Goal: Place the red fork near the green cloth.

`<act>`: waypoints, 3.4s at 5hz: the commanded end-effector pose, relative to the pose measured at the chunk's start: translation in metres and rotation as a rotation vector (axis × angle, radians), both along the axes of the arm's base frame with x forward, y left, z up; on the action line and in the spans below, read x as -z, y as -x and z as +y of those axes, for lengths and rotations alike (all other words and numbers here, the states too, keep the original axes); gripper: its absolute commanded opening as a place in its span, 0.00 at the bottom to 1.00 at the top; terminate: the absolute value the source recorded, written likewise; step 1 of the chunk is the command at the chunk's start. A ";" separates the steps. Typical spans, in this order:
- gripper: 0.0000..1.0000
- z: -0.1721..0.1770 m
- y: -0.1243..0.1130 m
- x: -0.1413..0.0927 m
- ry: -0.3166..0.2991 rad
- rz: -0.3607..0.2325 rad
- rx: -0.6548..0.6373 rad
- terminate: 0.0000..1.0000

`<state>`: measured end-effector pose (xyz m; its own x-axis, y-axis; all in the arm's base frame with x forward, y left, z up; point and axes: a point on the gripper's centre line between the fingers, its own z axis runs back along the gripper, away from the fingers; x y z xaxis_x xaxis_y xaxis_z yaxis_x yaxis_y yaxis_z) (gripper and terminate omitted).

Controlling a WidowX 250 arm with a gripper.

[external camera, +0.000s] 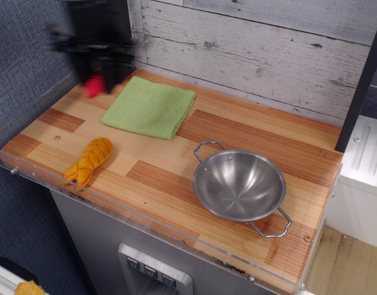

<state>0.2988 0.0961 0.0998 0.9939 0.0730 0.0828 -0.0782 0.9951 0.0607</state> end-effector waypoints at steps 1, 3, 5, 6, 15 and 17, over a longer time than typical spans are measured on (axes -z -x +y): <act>0.00 -0.060 -0.019 0.021 0.004 0.074 0.094 0.00; 0.00 -0.078 -0.027 0.047 0.022 0.159 0.109 0.00; 0.00 -0.055 -0.023 0.054 0.041 0.184 0.007 0.00; 0.00 -0.053 -0.023 0.060 0.043 0.210 -0.004 0.00; 1.00 -0.058 -0.023 0.061 0.113 0.259 0.055 0.00; 1.00 -0.048 0.005 -0.021 0.009 -0.032 -0.030 0.00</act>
<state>0.3018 0.0519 0.1096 0.9922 0.1025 0.0705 -0.1058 0.9934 0.0447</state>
